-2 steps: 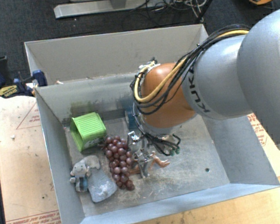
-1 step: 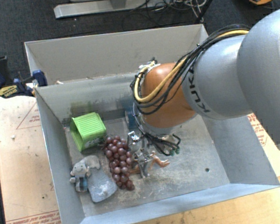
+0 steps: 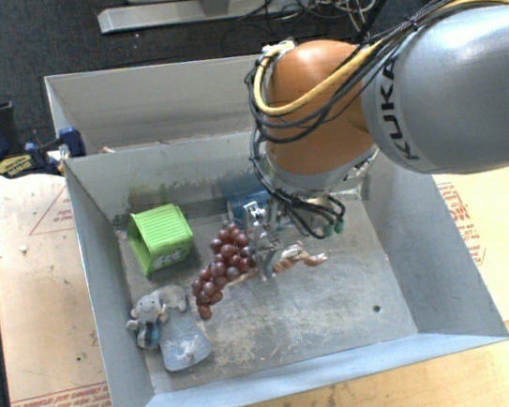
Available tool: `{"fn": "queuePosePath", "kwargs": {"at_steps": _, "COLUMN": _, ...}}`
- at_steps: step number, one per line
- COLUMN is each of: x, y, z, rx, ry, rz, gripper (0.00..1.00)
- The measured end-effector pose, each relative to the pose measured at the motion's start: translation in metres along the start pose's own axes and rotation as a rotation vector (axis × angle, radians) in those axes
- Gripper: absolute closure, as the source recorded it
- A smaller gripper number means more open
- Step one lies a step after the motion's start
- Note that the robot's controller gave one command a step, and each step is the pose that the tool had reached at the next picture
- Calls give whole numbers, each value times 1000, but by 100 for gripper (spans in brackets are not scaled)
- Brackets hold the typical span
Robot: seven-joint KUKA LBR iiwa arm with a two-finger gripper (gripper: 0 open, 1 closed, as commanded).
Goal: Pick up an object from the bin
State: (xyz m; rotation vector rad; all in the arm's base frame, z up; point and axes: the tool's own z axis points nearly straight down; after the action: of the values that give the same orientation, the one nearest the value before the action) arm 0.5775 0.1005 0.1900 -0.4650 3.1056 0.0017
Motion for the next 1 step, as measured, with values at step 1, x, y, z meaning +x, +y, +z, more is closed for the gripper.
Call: {"fn": "queuePosePath", "kwargs": {"at_steps": 1, "x": 0, "y": 0, "z": 0, "rx": 0, "ry": 1, "rz": 0, "gripper": 100}}
